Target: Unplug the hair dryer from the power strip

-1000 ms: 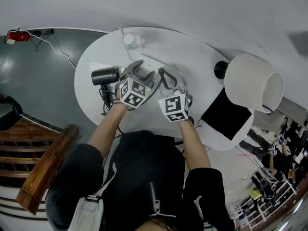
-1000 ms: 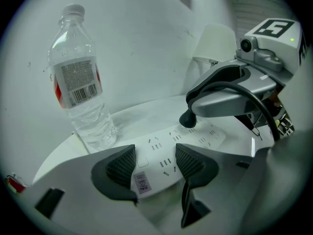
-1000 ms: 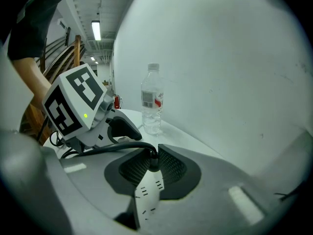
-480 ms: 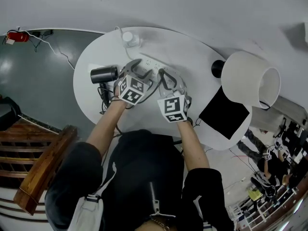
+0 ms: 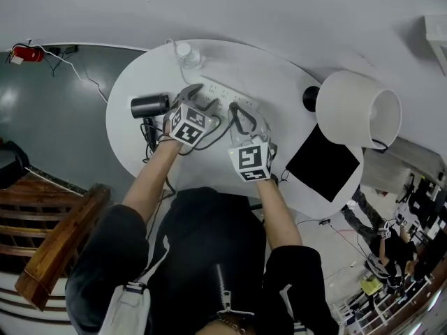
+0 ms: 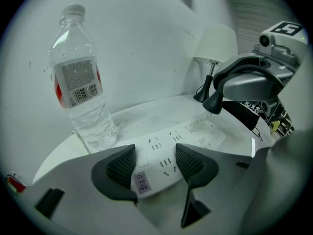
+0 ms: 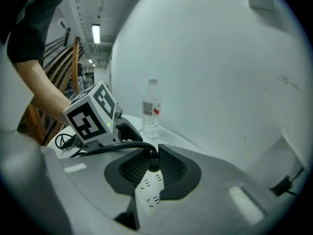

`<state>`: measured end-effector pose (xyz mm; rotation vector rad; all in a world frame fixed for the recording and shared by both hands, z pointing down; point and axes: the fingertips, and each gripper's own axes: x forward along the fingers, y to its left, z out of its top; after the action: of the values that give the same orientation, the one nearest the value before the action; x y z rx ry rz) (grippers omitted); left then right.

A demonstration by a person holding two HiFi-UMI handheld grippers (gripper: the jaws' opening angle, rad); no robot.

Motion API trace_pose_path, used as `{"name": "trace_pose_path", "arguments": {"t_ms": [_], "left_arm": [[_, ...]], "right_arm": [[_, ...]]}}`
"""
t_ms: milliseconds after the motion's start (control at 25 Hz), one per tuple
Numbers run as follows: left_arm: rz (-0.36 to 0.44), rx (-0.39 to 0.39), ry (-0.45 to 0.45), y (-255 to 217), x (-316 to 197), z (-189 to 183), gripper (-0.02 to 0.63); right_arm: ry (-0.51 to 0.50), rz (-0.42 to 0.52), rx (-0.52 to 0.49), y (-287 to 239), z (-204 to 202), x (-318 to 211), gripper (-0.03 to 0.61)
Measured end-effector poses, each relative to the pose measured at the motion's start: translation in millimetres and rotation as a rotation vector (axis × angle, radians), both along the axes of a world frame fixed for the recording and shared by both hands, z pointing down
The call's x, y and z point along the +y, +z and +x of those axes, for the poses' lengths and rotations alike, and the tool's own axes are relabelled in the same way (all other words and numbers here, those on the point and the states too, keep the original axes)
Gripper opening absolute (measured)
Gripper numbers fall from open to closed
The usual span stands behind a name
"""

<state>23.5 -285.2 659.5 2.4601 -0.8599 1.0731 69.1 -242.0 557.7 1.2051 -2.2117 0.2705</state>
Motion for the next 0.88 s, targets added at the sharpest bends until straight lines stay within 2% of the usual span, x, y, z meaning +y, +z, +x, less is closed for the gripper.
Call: {"name": "trace_pose_path", "arguments": {"t_ms": [200,280,400,680,760,880], "left_arm": [[-0.008,0.002,0.001,0,-1,0,0.249],[-0.008,0.029,0.008,-5,-1,2,0.249],[0.031,0.093,0.001,-25,0,6,0.249],[0.135,0.188,-0.016,-61,13,14,0.242],[0.148,0.211,-0.035,-67,20,12,0.199],[0.132,0.205,-0.054,-71,31,5,0.099]], "right_arm": [[0.006,0.014,-0.003,-5,5,6,0.049],[0.011,0.015,-0.007,-7,6,9,0.049],[0.014,0.023,-0.012,-11,6,15,0.049],[0.019,0.043,-0.011,-22,10,26,0.049],[0.022,0.048,-0.013,-26,12,30,0.049],[0.034,0.055,-0.017,-32,15,38,0.049]]}}
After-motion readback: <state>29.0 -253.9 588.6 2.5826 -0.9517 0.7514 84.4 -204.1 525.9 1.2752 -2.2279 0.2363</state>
